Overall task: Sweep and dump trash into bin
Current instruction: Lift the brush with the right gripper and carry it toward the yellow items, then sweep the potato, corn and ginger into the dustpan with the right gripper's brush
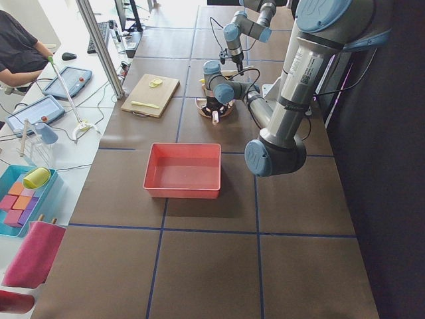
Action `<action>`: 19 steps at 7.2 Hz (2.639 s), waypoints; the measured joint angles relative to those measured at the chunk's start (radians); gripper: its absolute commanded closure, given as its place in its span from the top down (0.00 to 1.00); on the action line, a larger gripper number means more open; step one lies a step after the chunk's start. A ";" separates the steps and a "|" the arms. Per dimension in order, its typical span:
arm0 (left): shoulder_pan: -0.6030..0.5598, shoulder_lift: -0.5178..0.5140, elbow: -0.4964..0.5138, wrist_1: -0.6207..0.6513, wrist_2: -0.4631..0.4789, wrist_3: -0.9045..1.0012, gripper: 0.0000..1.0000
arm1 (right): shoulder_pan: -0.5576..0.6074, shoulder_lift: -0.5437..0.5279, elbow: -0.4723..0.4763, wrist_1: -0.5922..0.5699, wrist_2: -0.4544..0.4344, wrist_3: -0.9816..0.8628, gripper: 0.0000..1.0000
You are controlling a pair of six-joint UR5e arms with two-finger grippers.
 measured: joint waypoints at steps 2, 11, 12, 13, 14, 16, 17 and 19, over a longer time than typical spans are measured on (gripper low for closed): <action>0.003 0.000 0.000 0.002 0.000 0.000 0.00 | -0.009 0.054 -0.030 0.008 -0.001 0.020 0.00; 0.029 -0.006 0.002 0.007 0.026 -0.018 0.00 | -0.041 0.242 -0.161 0.028 0.002 0.026 0.00; 0.034 -0.010 0.002 0.007 0.033 -0.022 0.00 | -0.041 0.251 -0.197 0.075 0.003 0.035 0.00; 0.038 -0.011 0.003 0.008 0.036 -0.026 0.00 | -0.042 0.255 -0.227 0.127 0.004 0.052 0.00; 0.040 -0.012 0.005 0.008 0.037 -0.028 0.00 | -0.042 0.260 -0.241 0.154 0.006 0.061 0.00; 0.042 -0.013 0.009 0.008 0.039 -0.030 0.00 | -0.042 0.274 -0.247 0.168 0.008 0.066 0.00; 0.042 -0.013 0.010 0.008 0.039 -0.030 0.00 | -0.042 0.282 -0.246 0.169 0.010 0.066 0.00; 0.043 -0.013 0.010 0.008 0.038 -0.031 0.00 | -0.037 0.290 -0.232 0.171 0.019 0.066 0.00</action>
